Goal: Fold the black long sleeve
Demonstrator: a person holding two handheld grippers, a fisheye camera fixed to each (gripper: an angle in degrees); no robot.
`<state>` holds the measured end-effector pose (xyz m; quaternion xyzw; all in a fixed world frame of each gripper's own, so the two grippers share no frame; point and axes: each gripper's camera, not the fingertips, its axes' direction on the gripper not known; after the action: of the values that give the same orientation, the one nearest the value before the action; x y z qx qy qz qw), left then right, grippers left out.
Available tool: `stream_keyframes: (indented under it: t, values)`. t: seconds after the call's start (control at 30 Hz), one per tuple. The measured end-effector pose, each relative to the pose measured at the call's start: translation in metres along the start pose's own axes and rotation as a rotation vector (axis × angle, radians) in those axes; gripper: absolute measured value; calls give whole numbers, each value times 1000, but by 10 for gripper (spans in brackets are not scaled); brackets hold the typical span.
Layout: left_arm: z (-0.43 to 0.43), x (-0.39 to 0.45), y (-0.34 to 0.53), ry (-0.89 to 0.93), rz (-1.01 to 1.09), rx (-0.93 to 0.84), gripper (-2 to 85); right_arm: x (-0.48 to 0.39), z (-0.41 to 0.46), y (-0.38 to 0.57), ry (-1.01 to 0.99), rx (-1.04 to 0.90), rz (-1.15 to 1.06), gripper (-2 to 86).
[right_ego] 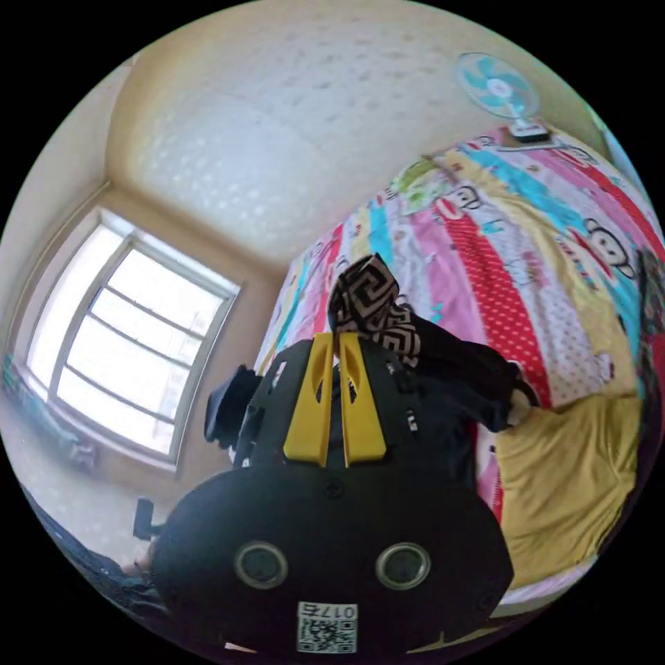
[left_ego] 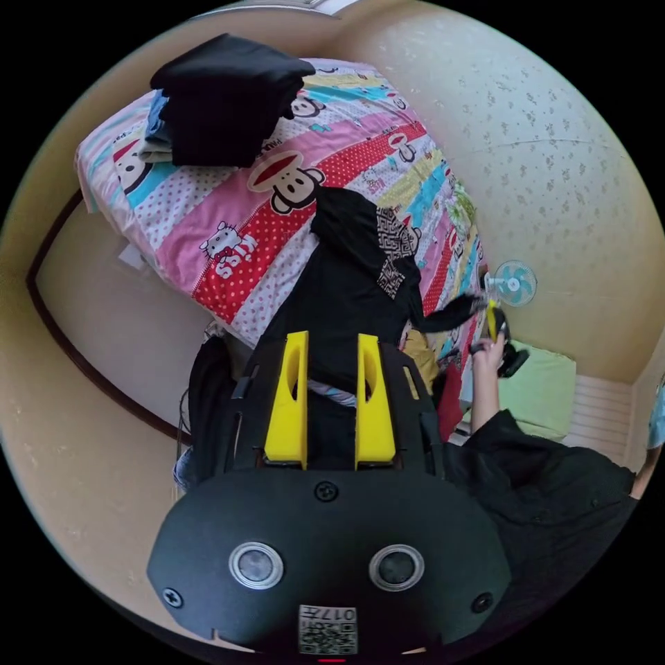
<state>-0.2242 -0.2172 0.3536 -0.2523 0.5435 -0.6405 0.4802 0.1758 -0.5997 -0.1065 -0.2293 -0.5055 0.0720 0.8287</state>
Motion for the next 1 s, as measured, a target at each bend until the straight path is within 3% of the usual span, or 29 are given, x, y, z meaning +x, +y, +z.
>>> stream_keyframes:
  t: [0.1,0.17,0.23,0.5,0.63,0.77,0.87,0.9,1.0]
  values:
    - [11,-11,-32,-44,54,-66,109,-41,103,29,-110,-196,-81,32]
    - [20,-17,-52,-73,96,-117,110,-42,177,64,-174,-436,-125,47]
    - [30,-31,-76,-95,110,-194,114,-23,197,91,-157,-567,-88,60]
    - [66,-76,-143,-52,202,-444,134,91,71,181,337,-709,3,85]
    - [90,-83,-174,-141,307,-585,141,131,47,216,517,-913,24,116]
    - [108,-85,-198,-150,362,-686,134,163,41,235,472,-941,149,130]
    - [115,-88,-215,-102,351,-766,65,176,35,229,430,-883,264,125]
    - [113,-89,-220,-45,323,-786,13,175,34,229,417,-890,260,119]
    - [86,-87,-232,95,275,-752,-4,176,28,231,283,-951,241,71]
